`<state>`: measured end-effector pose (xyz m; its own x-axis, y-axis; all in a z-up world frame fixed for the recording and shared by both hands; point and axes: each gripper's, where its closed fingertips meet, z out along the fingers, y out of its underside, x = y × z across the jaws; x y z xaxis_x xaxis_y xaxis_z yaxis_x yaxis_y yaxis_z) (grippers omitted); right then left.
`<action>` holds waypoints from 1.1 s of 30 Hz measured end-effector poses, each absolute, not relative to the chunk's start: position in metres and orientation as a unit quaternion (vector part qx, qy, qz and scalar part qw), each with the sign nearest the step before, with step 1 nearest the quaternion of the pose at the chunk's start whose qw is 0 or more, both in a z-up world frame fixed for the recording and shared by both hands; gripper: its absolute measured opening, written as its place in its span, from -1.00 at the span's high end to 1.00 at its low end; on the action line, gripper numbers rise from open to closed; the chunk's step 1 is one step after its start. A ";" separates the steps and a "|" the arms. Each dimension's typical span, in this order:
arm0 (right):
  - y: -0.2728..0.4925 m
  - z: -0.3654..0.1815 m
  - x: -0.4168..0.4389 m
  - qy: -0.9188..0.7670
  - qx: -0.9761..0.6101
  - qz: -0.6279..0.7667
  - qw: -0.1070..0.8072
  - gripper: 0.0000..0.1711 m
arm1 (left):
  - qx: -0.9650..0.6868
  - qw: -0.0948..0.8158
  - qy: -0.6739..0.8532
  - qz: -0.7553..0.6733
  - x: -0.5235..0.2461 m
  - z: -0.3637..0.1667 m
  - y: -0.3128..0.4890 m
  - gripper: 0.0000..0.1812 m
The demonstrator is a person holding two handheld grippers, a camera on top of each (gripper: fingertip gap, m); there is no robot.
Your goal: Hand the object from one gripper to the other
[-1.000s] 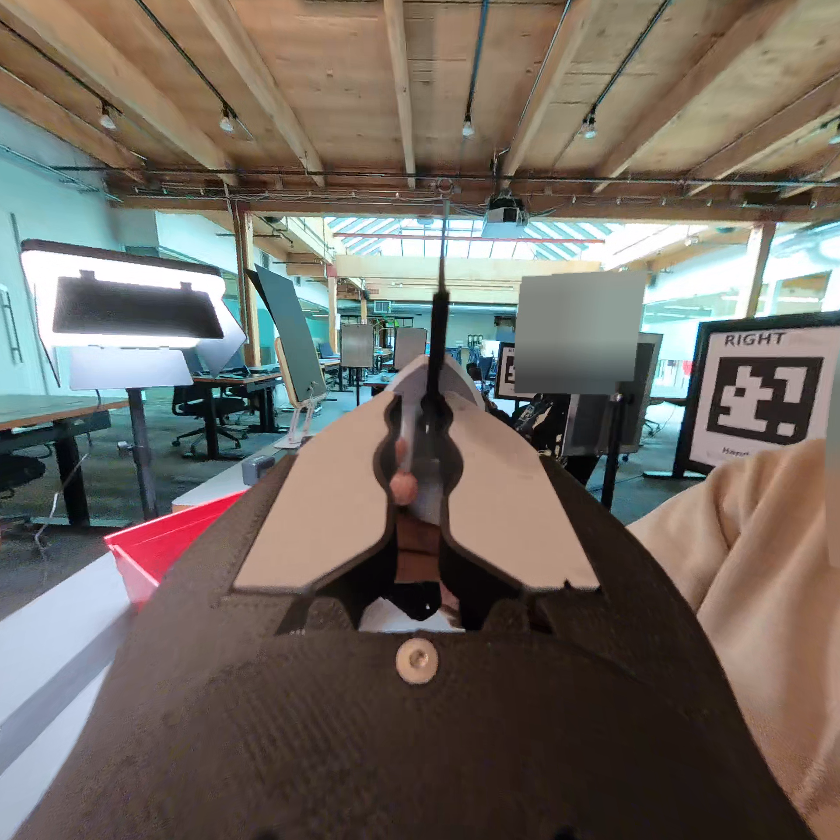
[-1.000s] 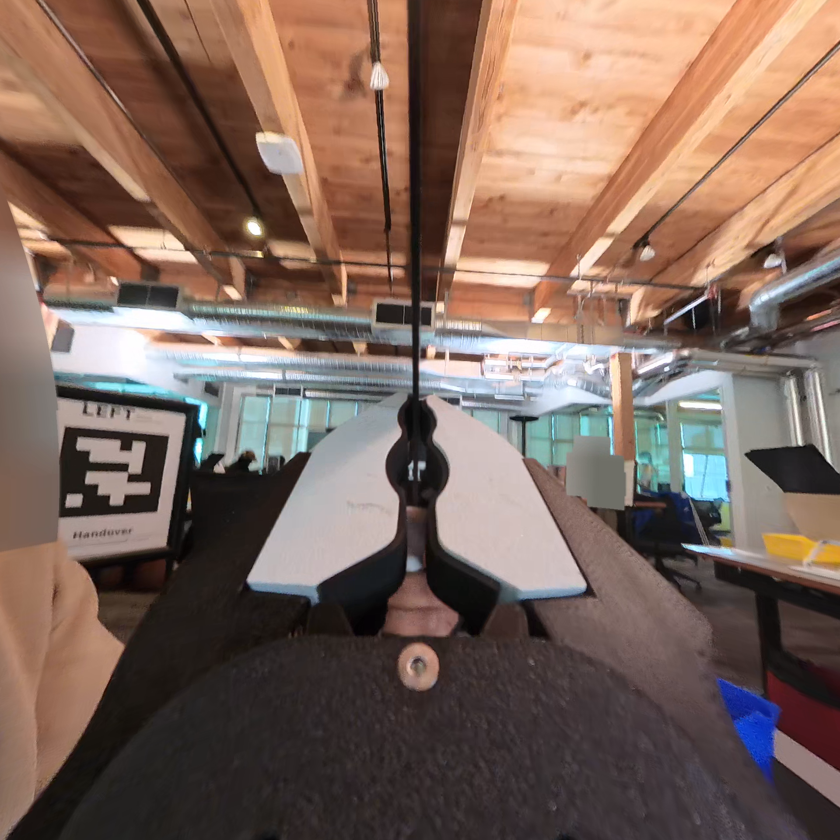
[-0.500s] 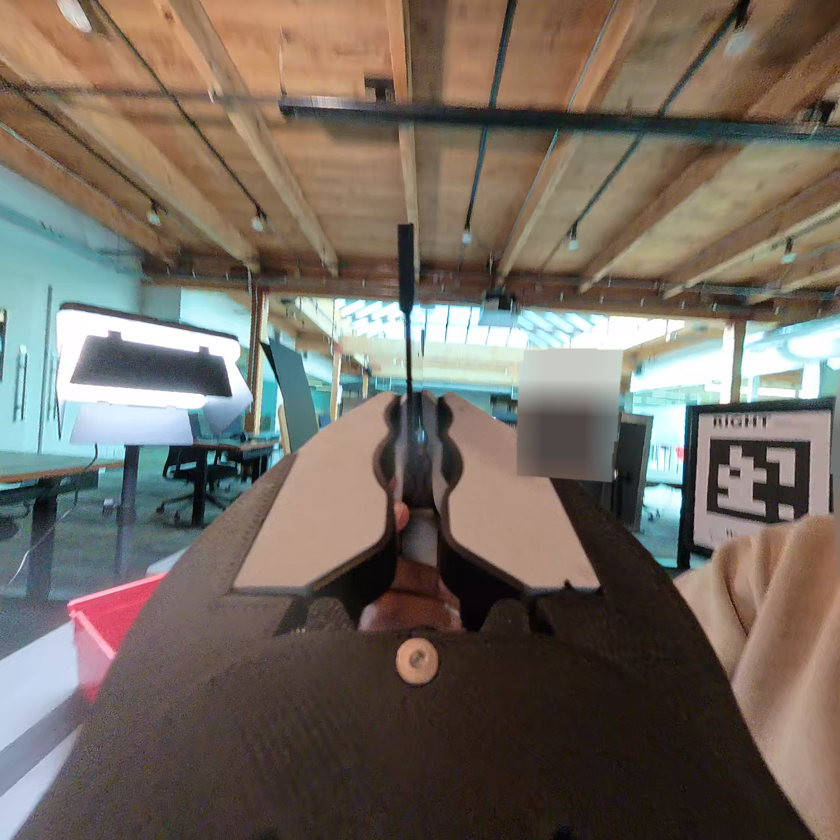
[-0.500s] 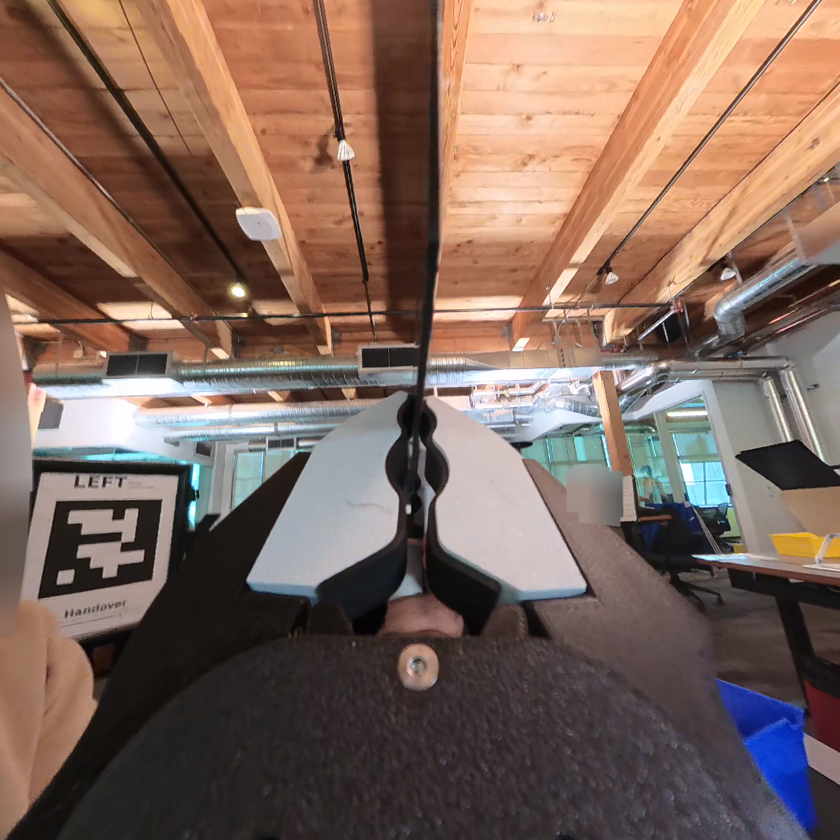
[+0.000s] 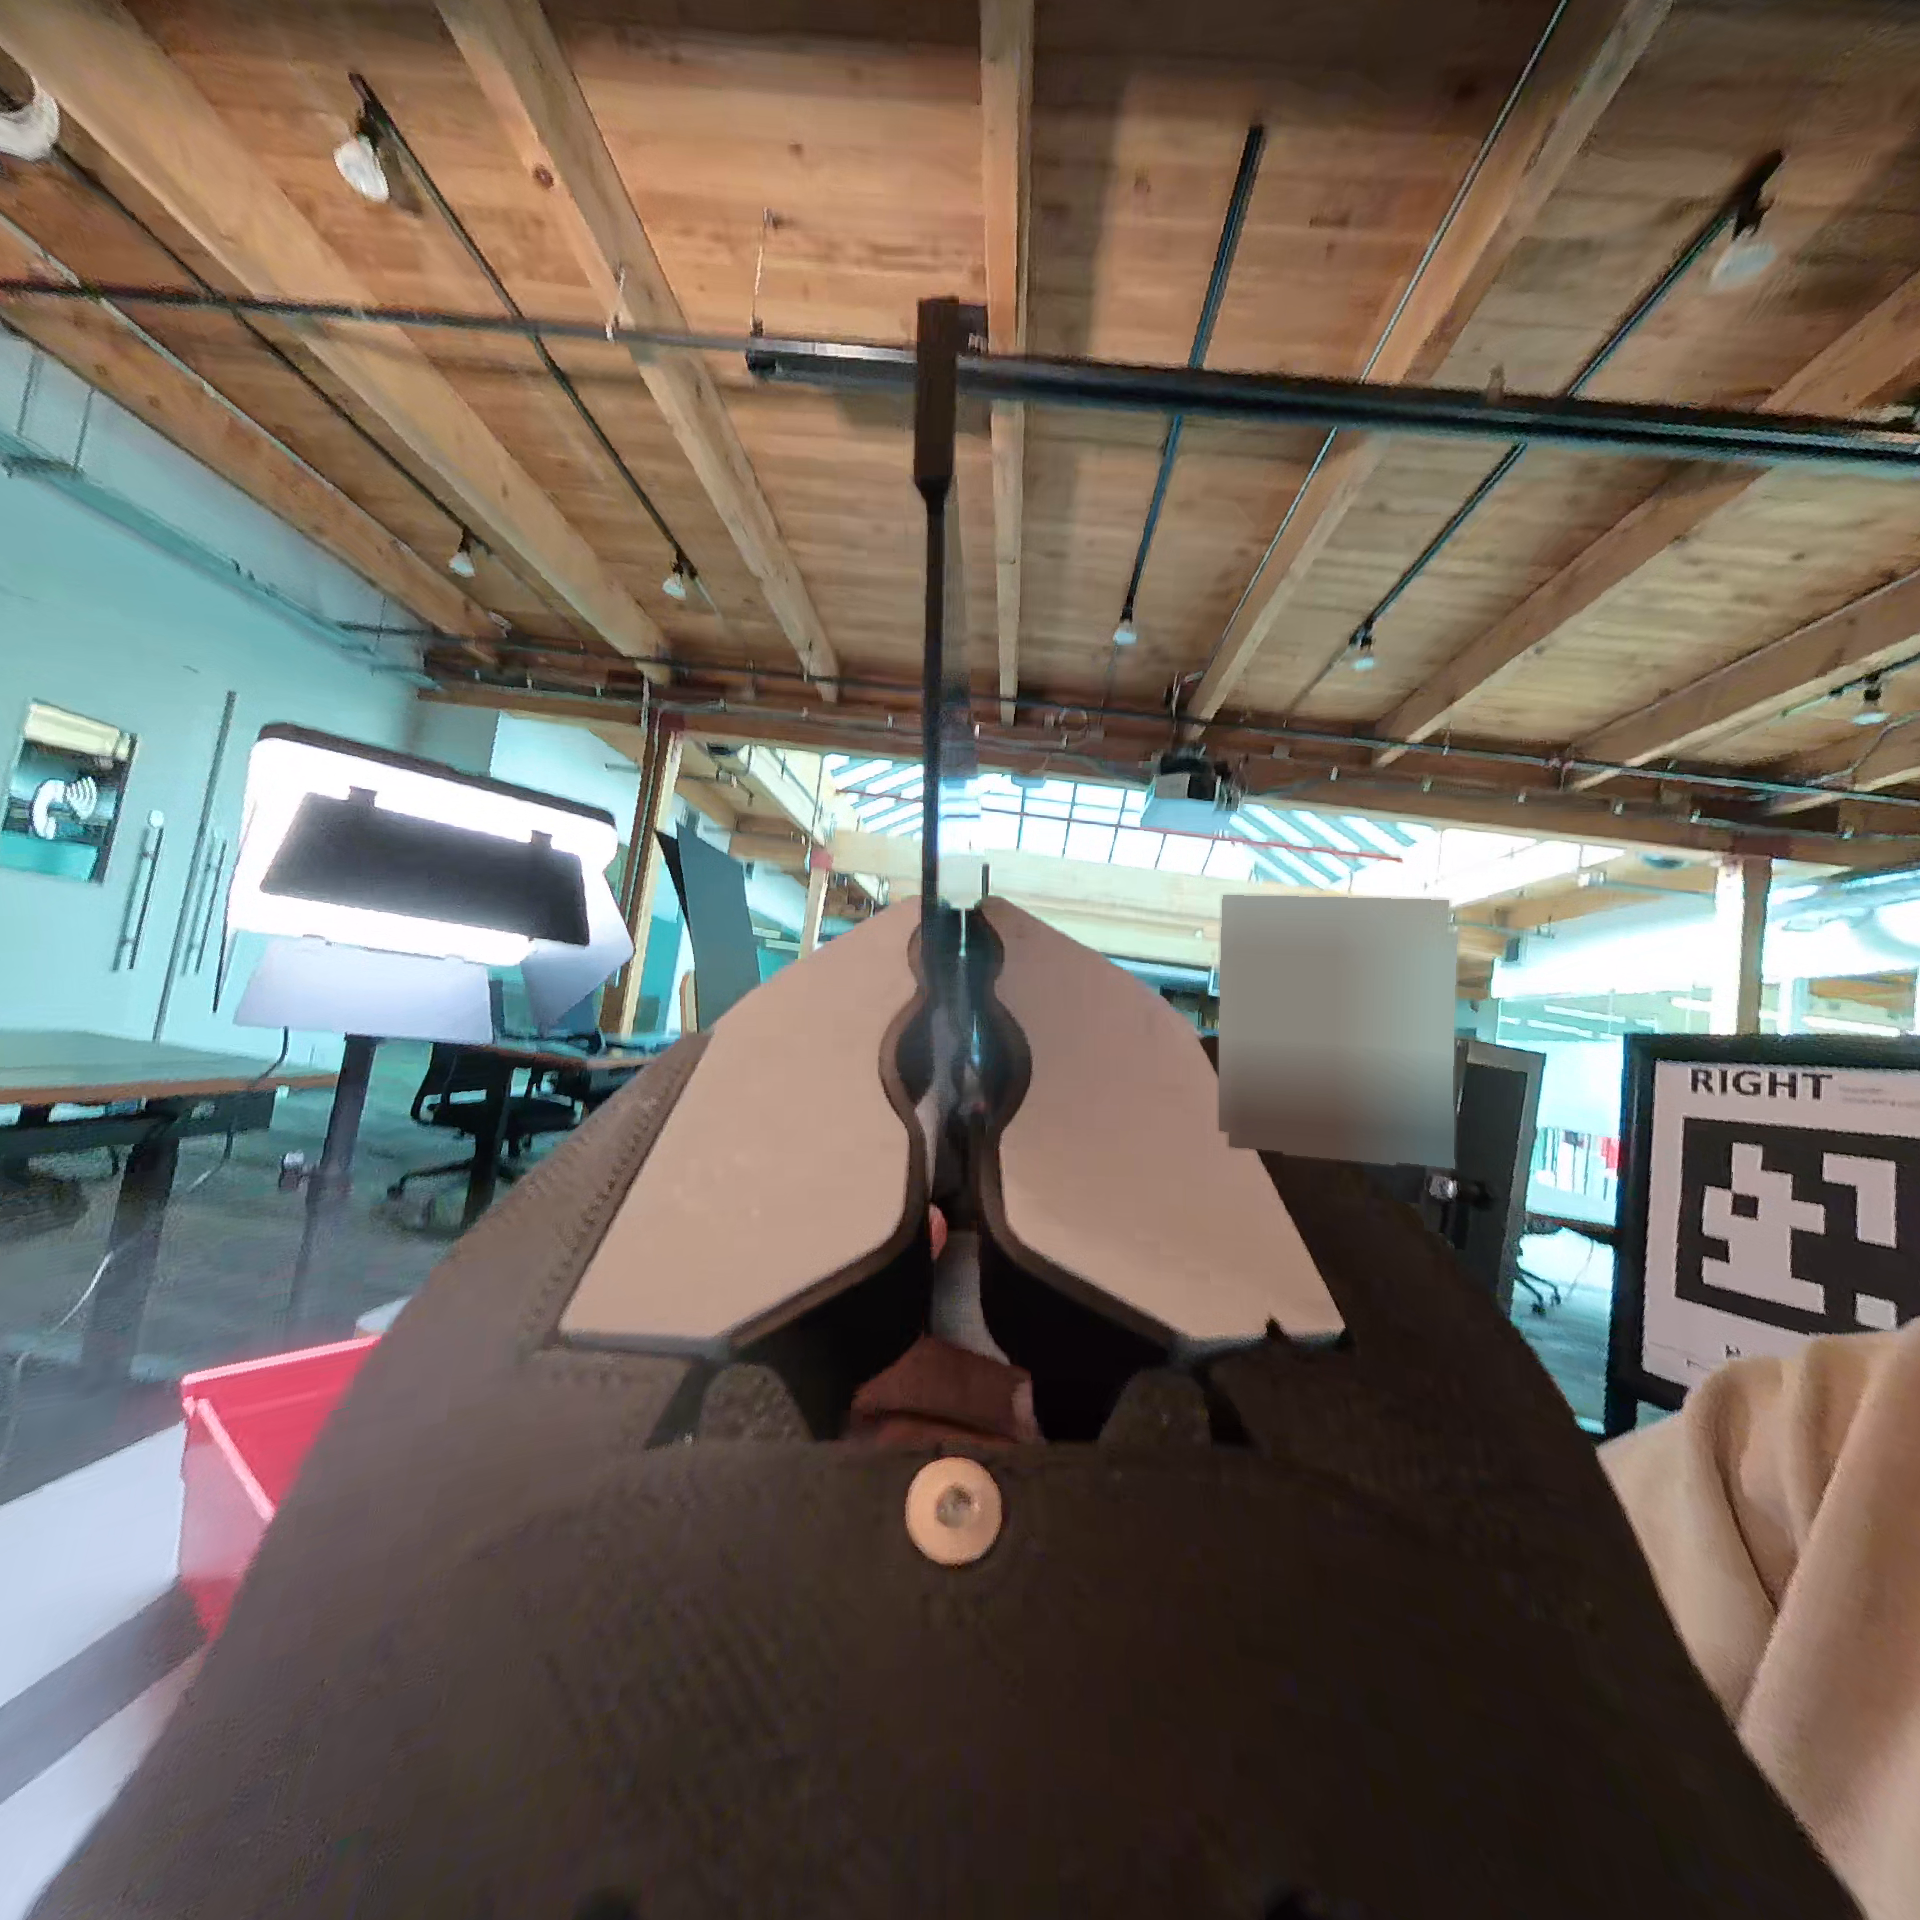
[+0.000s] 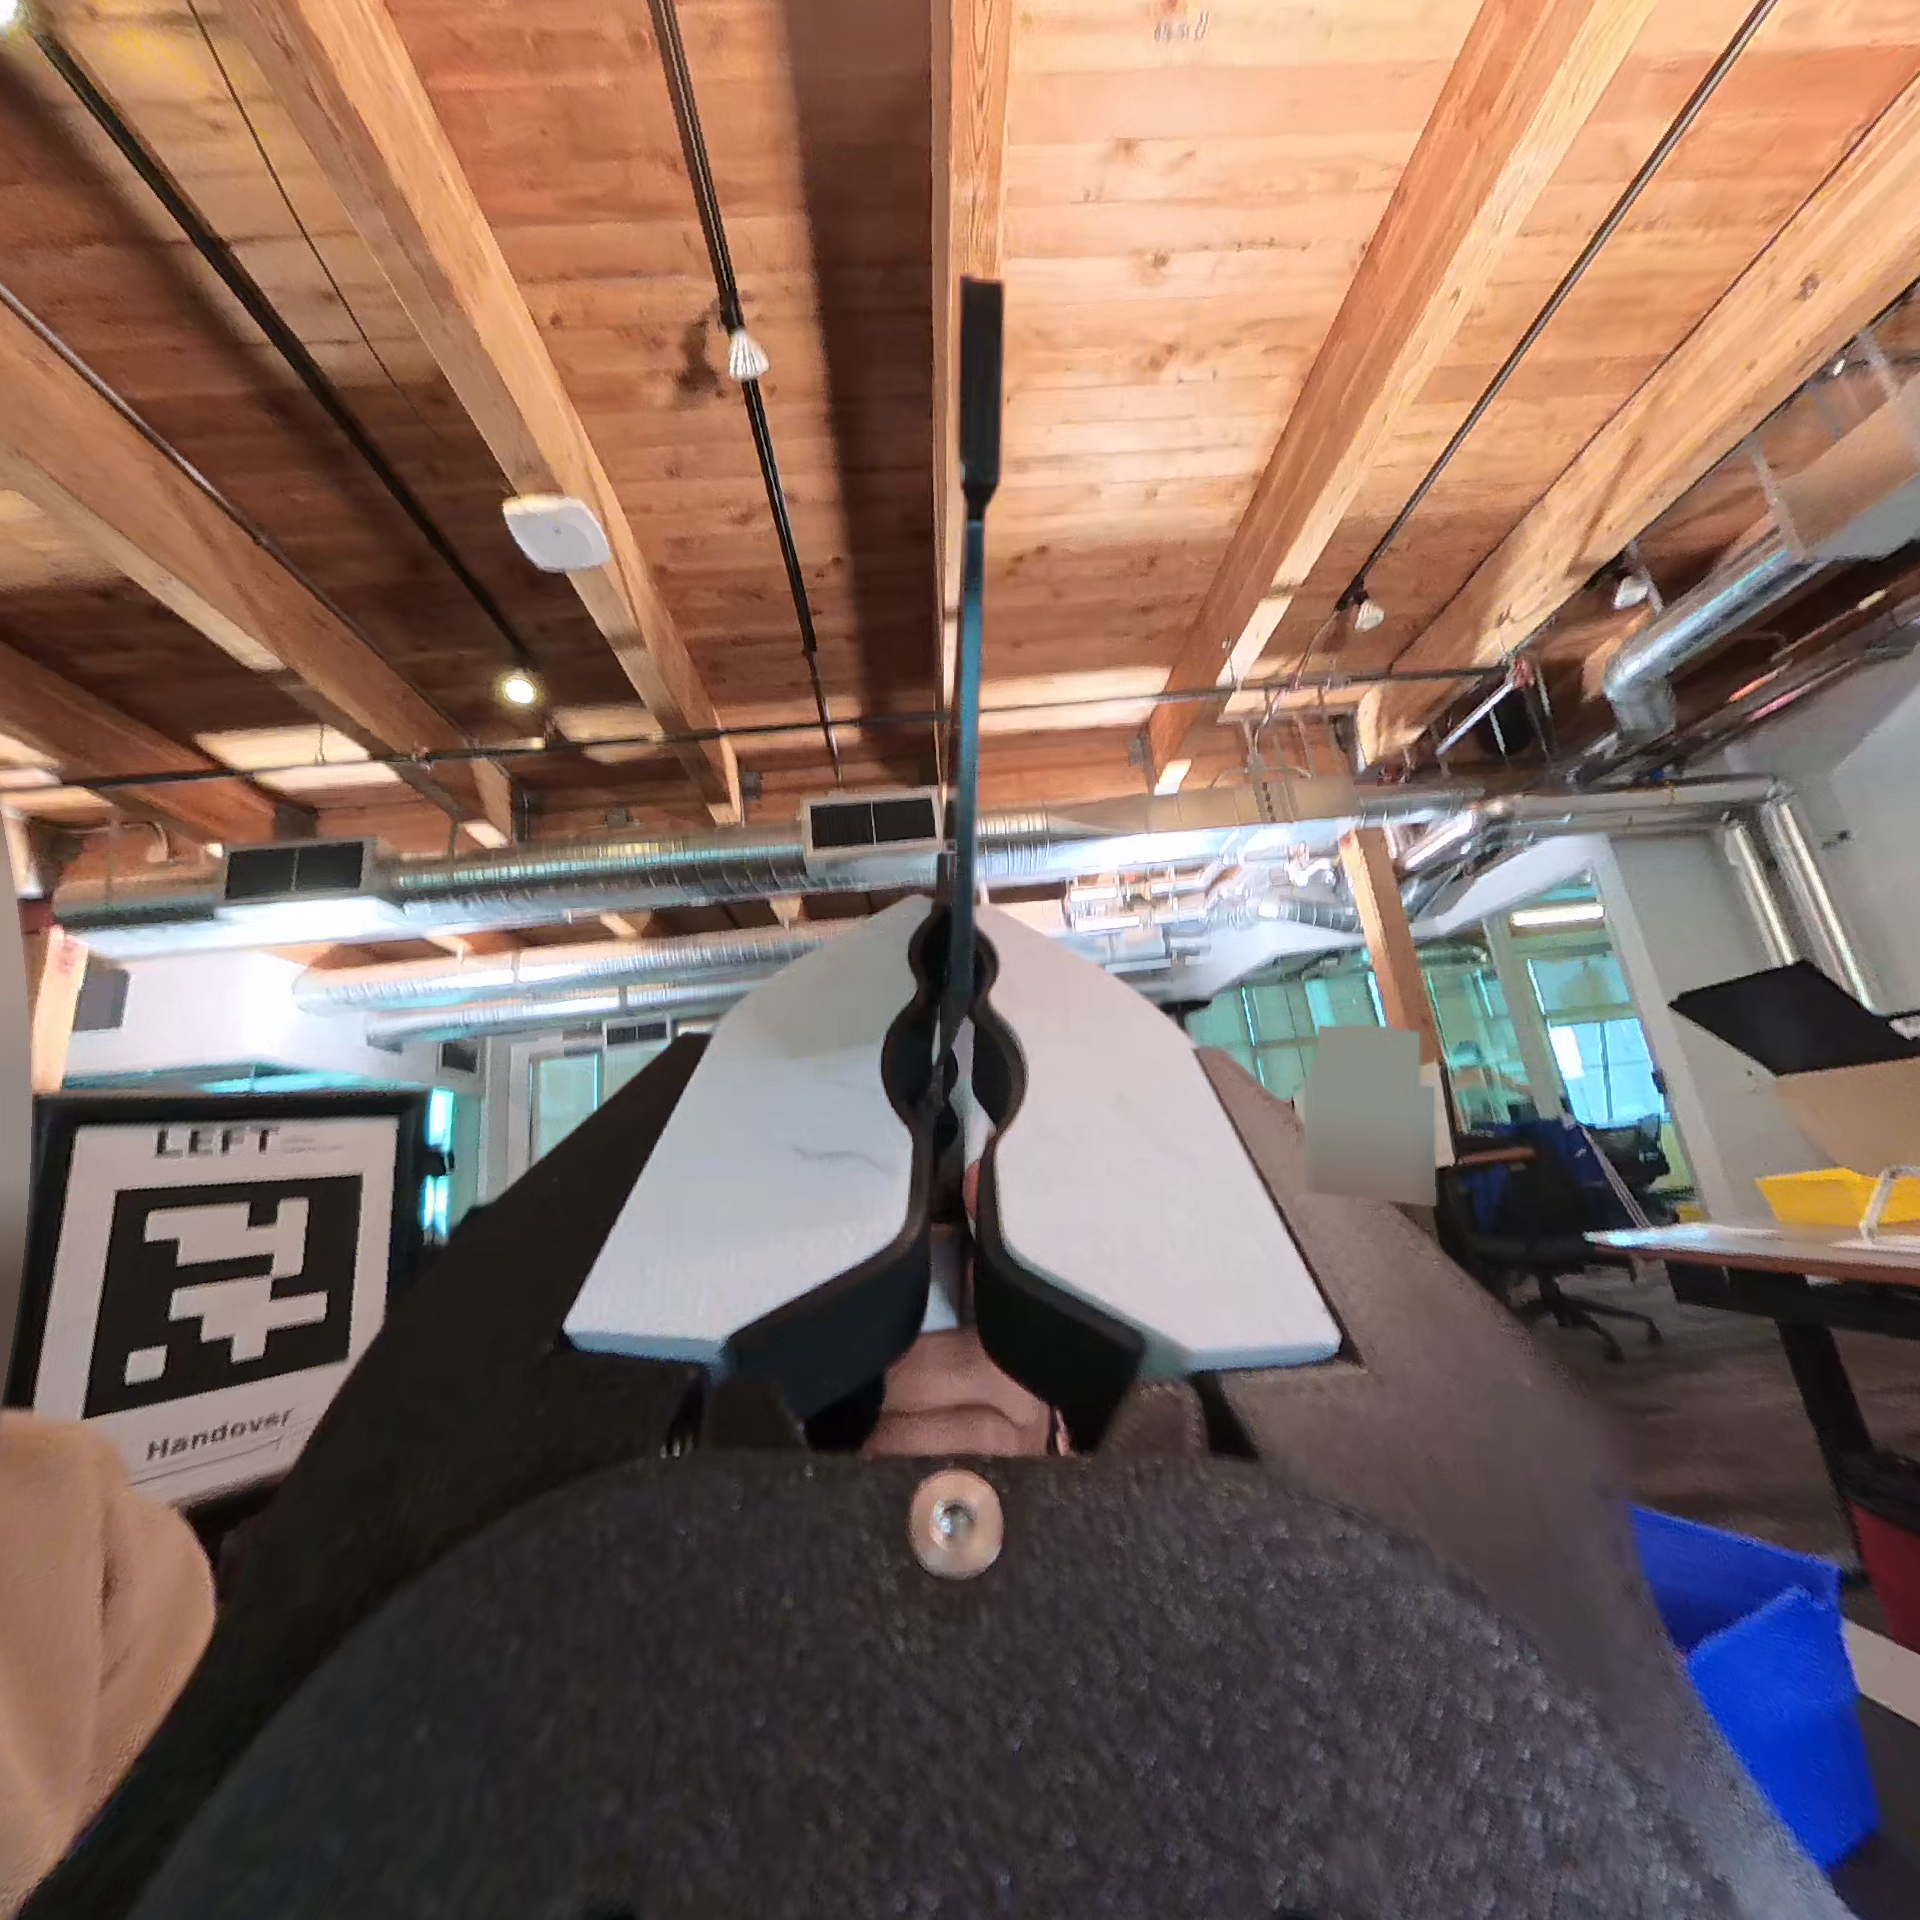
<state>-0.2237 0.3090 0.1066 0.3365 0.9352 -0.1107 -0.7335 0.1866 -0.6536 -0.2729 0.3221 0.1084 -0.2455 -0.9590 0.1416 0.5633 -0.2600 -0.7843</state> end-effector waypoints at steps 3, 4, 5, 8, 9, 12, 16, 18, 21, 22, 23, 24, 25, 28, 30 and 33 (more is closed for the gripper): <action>0.308 0.105 -0.226 -0.133 -0.292 0.572 0.755 0.98 | -0.323 0.525 0.314 -0.722 -0.257 0.103 0.315 0.85; 0.309 0.104 -0.227 -0.129 -0.291 0.572 0.756 0.98 | -0.330 0.523 0.321 -0.717 -0.250 0.100 0.312 0.87; 0.310 0.101 -0.231 -0.129 -0.296 0.569 0.756 0.98 | -0.335 0.529 0.321 -0.710 -0.245 0.098 0.311 0.96; 0.313 0.098 -0.237 -0.133 -0.308 0.573 0.747 0.99 | -0.346 0.534 0.323 -0.700 -0.245 0.098 0.313 0.97; 0.314 0.098 -0.239 -0.143 -0.318 0.573 0.741 0.98 | -0.349 0.527 0.327 -0.703 -0.247 0.098 0.314 0.97; 0.313 0.101 -0.231 -0.147 -0.317 0.561 0.751 0.93 | -0.348 0.519 0.328 -0.708 -0.258 0.101 0.317 0.97; 0.311 0.101 -0.232 -0.147 -0.310 0.563 0.752 0.98 | -0.338 0.525 0.308 -0.718 -0.263 0.105 0.320 0.91; 0.312 0.099 -0.233 -0.126 -0.296 0.572 0.754 0.98 | -0.336 0.539 0.293 -0.714 -0.258 0.105 0.320 0.85; 0.314 0.094 -0.237 -0.109 -0.289 0.580 0.754 0.97 | -0.360 0.543 0.319 -0.688 -0.239 0.094 0.315 0.95; 0.316 0.093 -0.237 -0.105 -0.289 0.574 0.759 0.98 | -0.367 0.552 0.319 -0.677 -0.239 0.093 0.317 0.96; 0.318 0.092 -0.237 -0.105 -0.292 0.576 0.757 0.98 | -0.372 0.545 0.327 -0.677 -0.240 0.093 0.318 0.97; 0.318 0.091 -0.238 -0.110 -0.295 0.582 0.750 0.98 | -0.376 0.530 0.334 -0.682 -0.241 0.092 0.318 0.97; 0.319 0.091 -0.240 -0.120 -0.302 0.581 0.746 0.98 | -0.382 0.521 0.341 -0.683 -0.243 0.092 0.319 0.97; 0.319 0.091 -0.240 -0.157 -0.321 0.560 0.747 0.88 | -0.398 0.507 0.373 -0.667 -0.252 0.089 0.320 0.85; 0.318 0.090 -0.240 -0.187 -0.331 0.556 0.739 0.94 | -0.408 0.488 0.404 -0.657 -0.257 0.086 0.317 0.98; 0.313 0.088 -0.248 -0.205 -0.326 0.555 0.737 0.98 | -0.405 0.490 0.418 -0.649 -0.263 0.087 0.315 0.97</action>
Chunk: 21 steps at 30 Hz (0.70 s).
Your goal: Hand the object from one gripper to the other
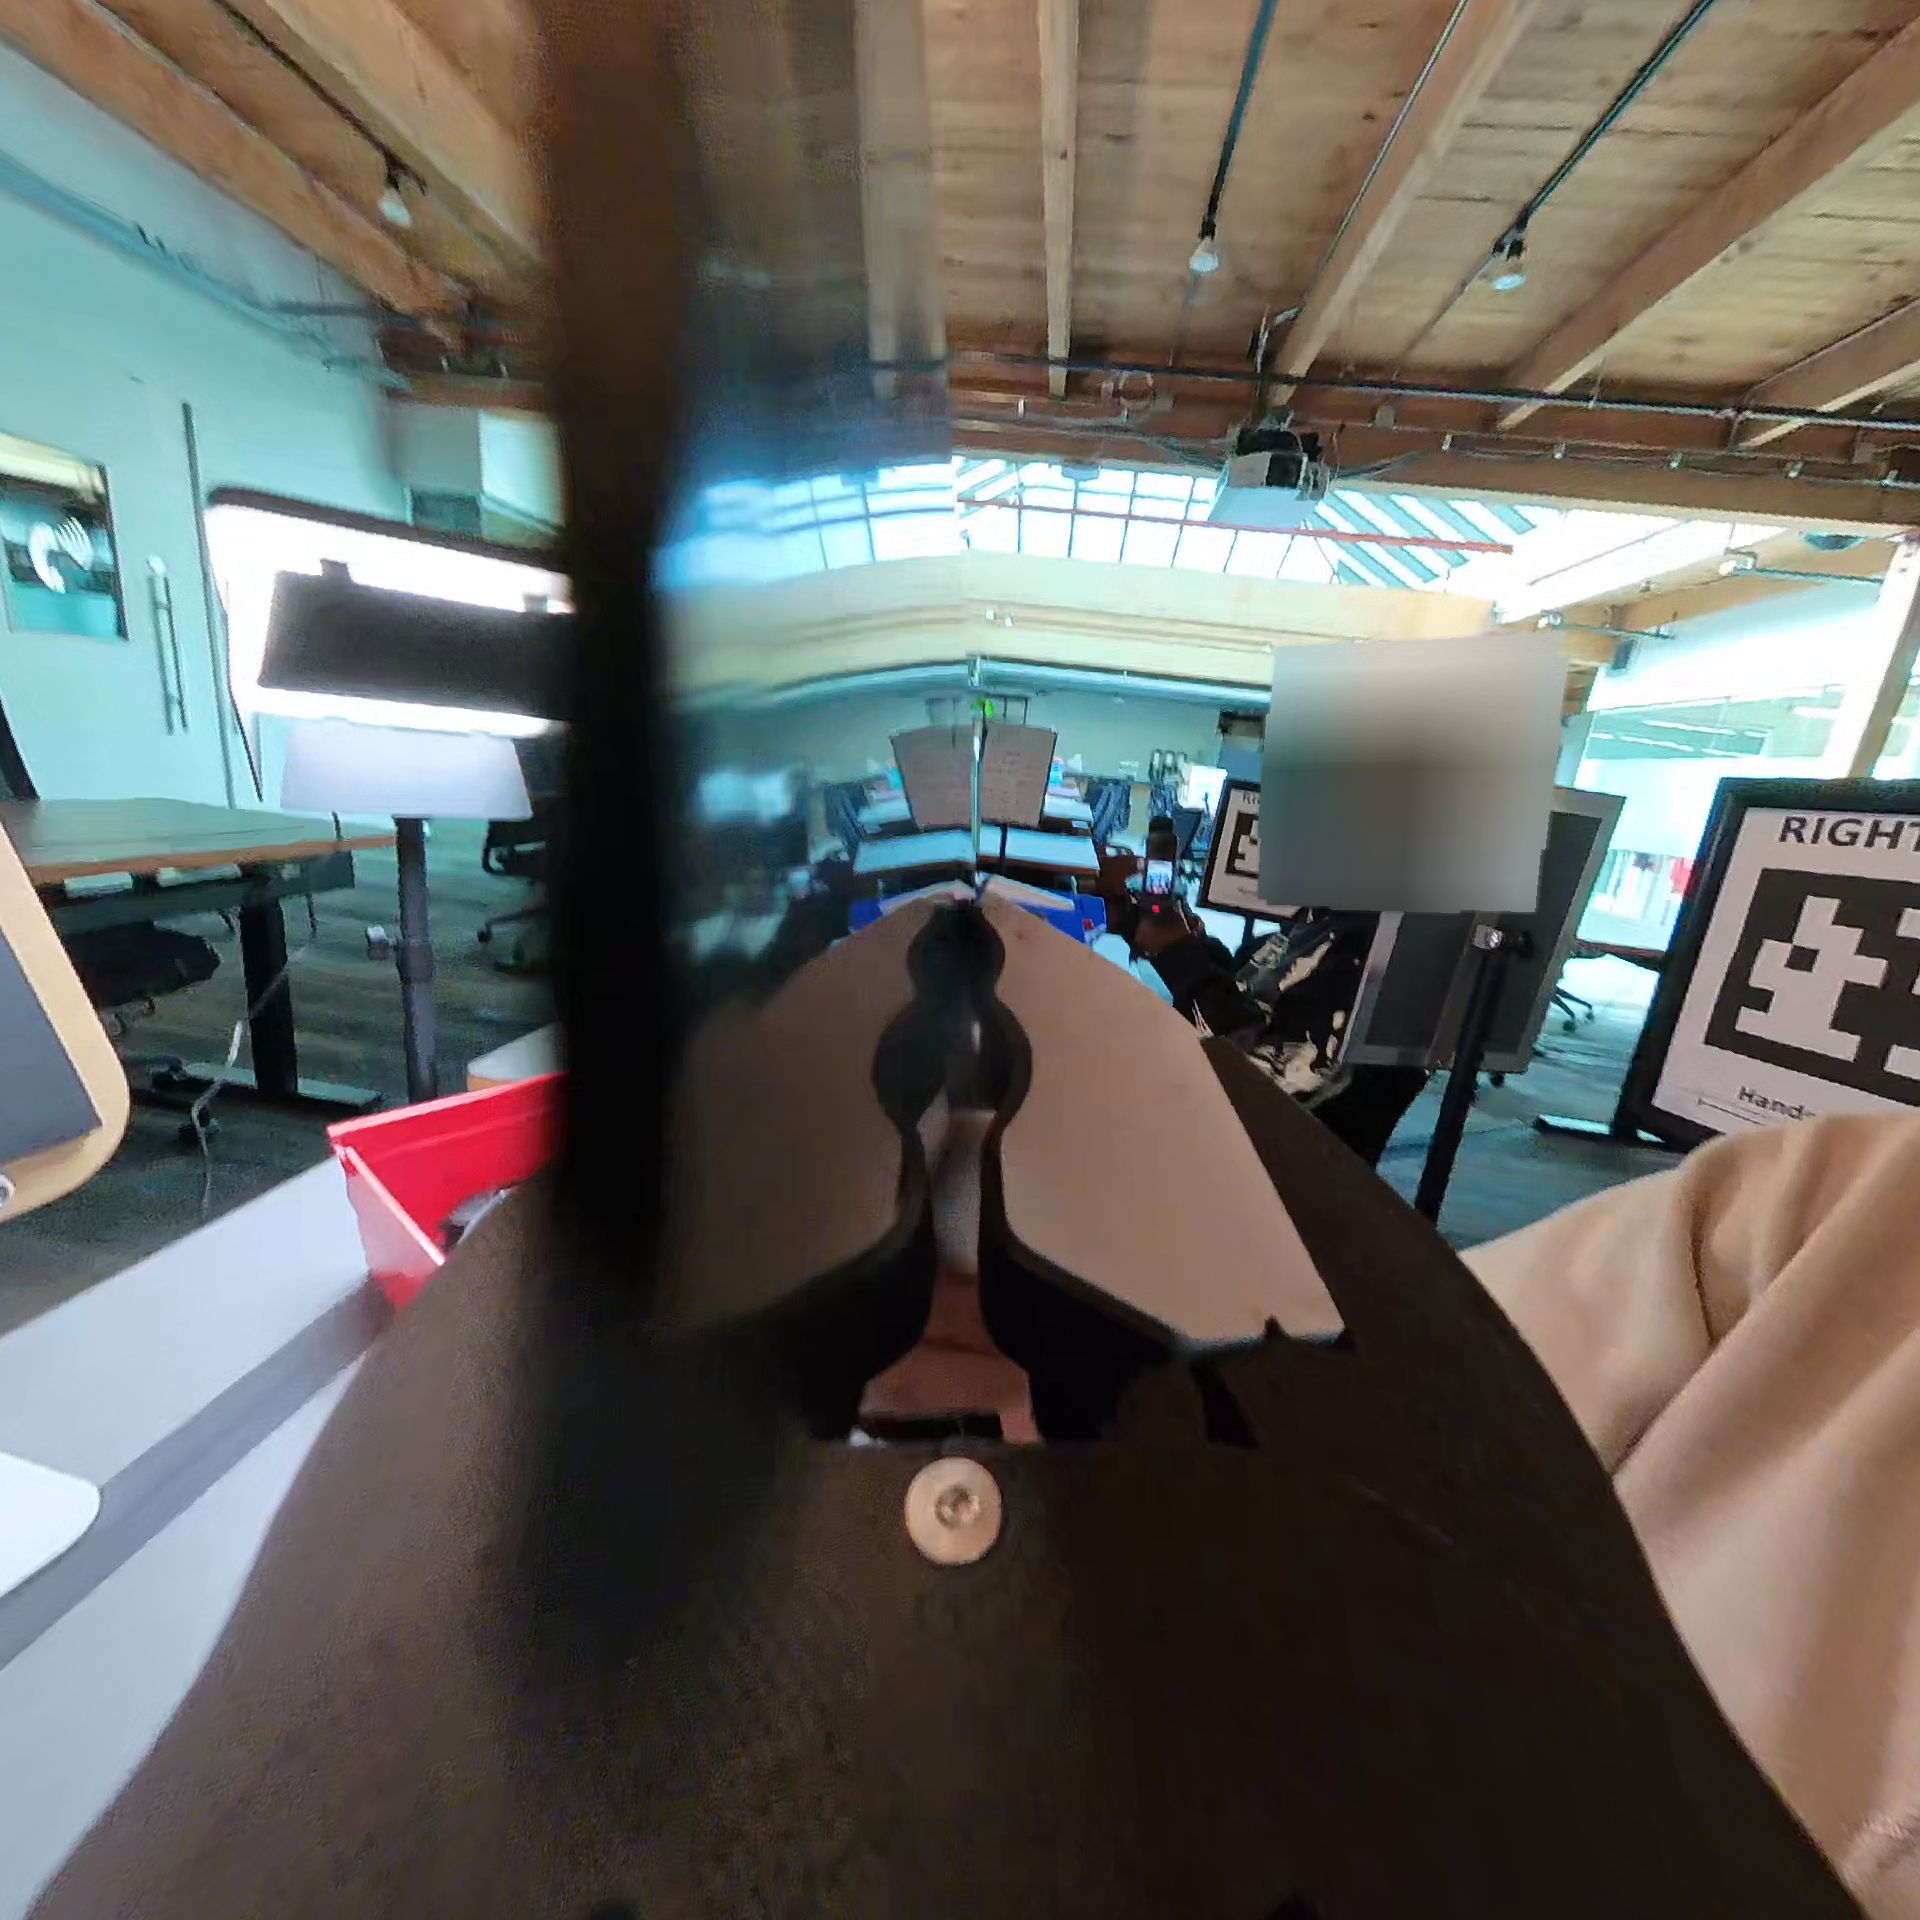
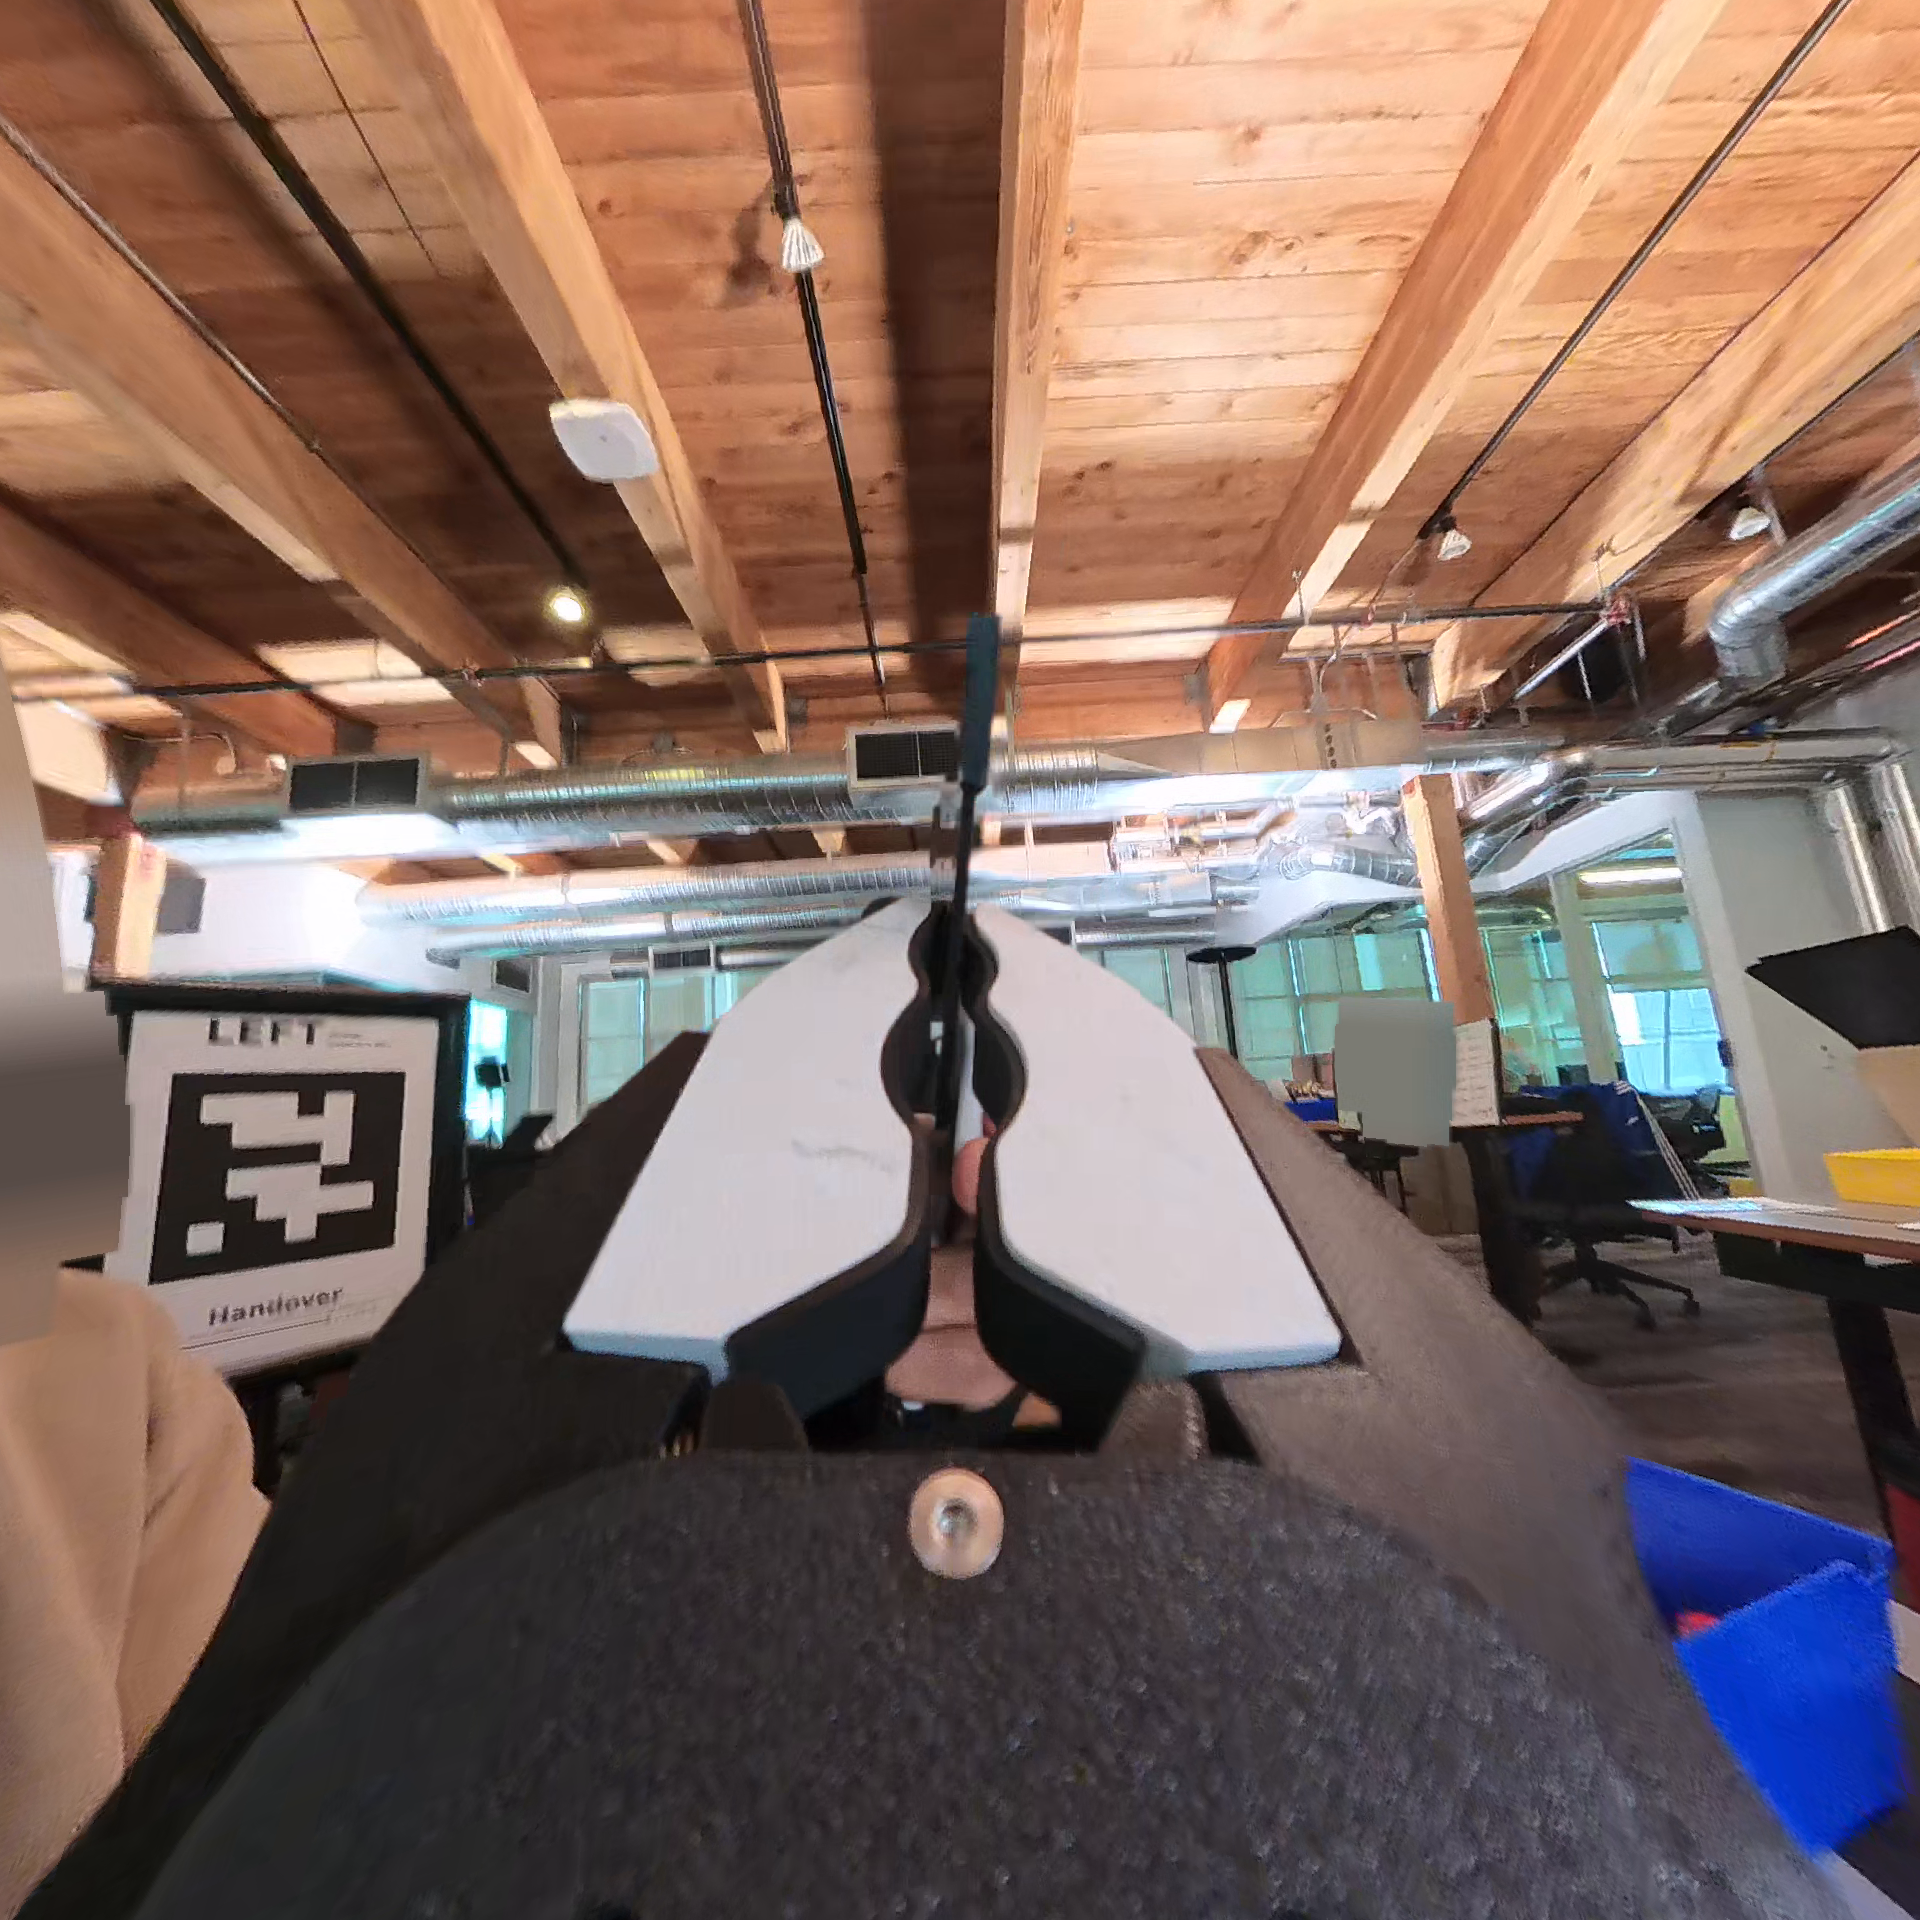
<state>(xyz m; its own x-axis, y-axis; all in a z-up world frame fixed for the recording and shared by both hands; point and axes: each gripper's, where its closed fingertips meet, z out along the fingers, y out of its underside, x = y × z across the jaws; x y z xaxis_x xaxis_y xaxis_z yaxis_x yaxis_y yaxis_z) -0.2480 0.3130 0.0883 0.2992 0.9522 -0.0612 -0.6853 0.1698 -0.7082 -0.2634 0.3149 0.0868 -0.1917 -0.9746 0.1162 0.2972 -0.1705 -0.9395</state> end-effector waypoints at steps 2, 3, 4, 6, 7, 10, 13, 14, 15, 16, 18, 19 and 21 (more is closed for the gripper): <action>0.312 0.089 -0.248 -0.166 -0.301 0.576 0.742 0.98 | -0.391 0.511 0.394 -0.656 -0.264 0.094 0.316 0.97; 0.313 0.088 -0.248 -0.143 -0.289 0.592 0.739 0.98 | -0.384 0.523 0.371 -0.664 -0.263 0.098 0.317 0.97; 0.315 0.087 -0.245 -0.119 -0.276 0.614 0.730 0.98 | -0.375 0.535 0.350 -0.671 -0.264 0.102 0.319 0.94; 0.321 0.086 -0.232 -0.060 -0.252 0.666 0.700 0.98 | -0.372 0.546 0.336 -0.671 -0.257 0.101 0.320 0.84; 0.324 0.086 -0.225 -0.034 -0.242 0.682 0.689 0.98 | -0.382 0.545 0.343 -0.663 -0.250 0.096 0.320 0.80; 0.329 0.084 -0.217 -0.020 -0.238 0.683 0.690 0.98 | -0.407 0.581 0.339 -0.618 -0.241 0.090 0.329 0.95; 0.328 0.085 -0.228 -0.070 -0.273 0.659 0.698 0.98 | -0.409 0.557 0.354 -0.630 -0.252 0.093 0.329 0.97; 0.326 0.085 -0.235 -0.105 -0.291 0.645 0.699 0.98 | -0.410 0.542 0.366 -0.635 -0.257 0.093 0.327 0.98; 0.324 0.084 -0.240 -0.144 -0.310 0.628 0.699 0.98 | -0.415 0.525 0.390 -0.633 -0.260 0.090 0.324 0.97; 0.321 0.083 -0.244 -0.183 -0.324 0.609 0.700 0.98 | -0.422 0.509 0.416 -0.624 -0.264 0.085 0.322 0.97; 0.318 0.077 -0.251 -0.253 -0.358 0.573 0.693 0.90 | -0.430 0.505 0.440 -0.605 -0.272 0.082 0.320 0.98; 0.315 0.073 -0.255 -0.283 -0.371 0.556 0.688 0.91 | -0.433 0.494 0.456 -0.601 -0.274 0.079 0.316 0.98; 0.310 0.069 -0.262 -0.312 -0.378 0.540 0.684 0.98 | -0.427 0.488 0.467 -0.602 -0.278 0.079 0.312 0.98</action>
<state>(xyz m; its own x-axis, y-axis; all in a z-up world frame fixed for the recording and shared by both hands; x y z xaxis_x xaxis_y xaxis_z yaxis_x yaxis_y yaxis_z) -0.2619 0.3104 0.0689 0.2218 0.9749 0.0179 -0.5027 0.1300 -0.8546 -0.2776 0.3123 0.0792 -0.1601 -0.9854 0.0586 0.1888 -0.0889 -0.9780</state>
